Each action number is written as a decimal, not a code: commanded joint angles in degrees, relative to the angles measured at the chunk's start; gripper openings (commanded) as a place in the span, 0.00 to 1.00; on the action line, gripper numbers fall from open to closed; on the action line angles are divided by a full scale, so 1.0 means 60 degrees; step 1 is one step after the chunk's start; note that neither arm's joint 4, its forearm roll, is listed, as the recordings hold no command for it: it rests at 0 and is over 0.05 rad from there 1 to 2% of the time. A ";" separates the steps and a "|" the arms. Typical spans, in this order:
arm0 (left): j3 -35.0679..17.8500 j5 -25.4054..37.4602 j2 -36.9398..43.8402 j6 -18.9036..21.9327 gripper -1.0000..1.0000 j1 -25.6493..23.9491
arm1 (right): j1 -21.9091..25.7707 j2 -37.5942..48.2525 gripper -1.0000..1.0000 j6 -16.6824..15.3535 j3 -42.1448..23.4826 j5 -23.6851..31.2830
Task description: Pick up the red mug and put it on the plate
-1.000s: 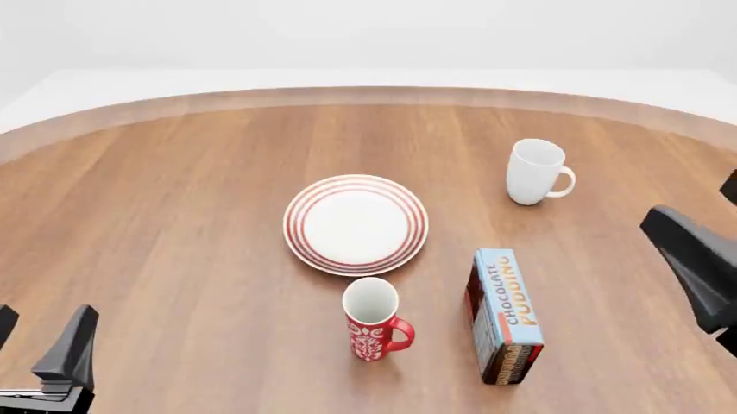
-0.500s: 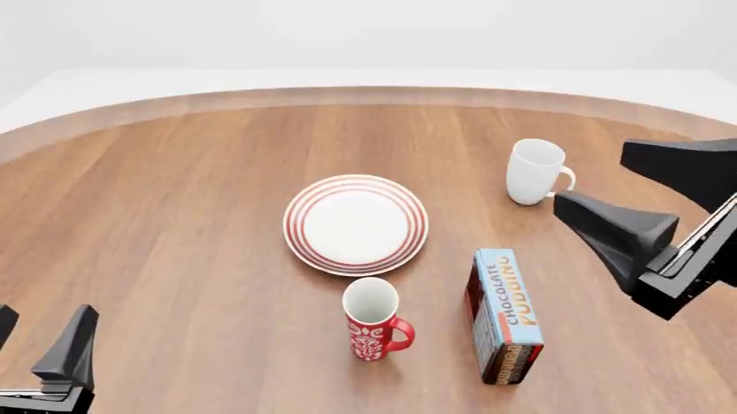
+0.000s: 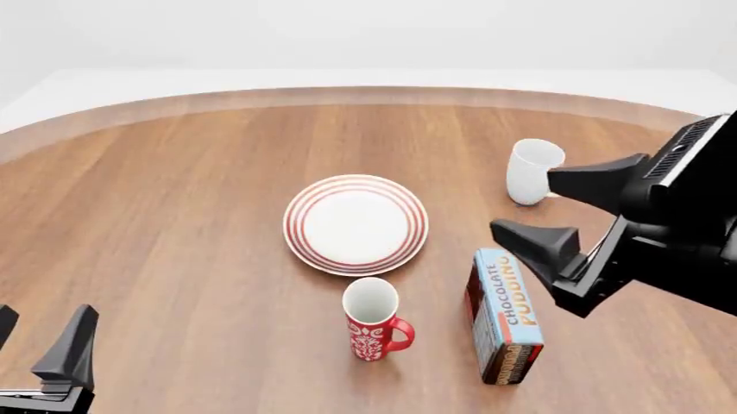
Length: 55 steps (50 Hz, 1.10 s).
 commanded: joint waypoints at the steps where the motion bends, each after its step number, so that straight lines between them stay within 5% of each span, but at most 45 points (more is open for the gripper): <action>1: 0.0000 0.0000 0.0000 0.0000 1.00 0.0000 | 0.0268 0.0479 1.00 0.0155 0.0275 -0.0209; 55: 0.0000 0.0000 0.0000 0.0000 1.00 0.0000 | 0.1427 0.2354 1.00 0.0341 0.0810 -0.0899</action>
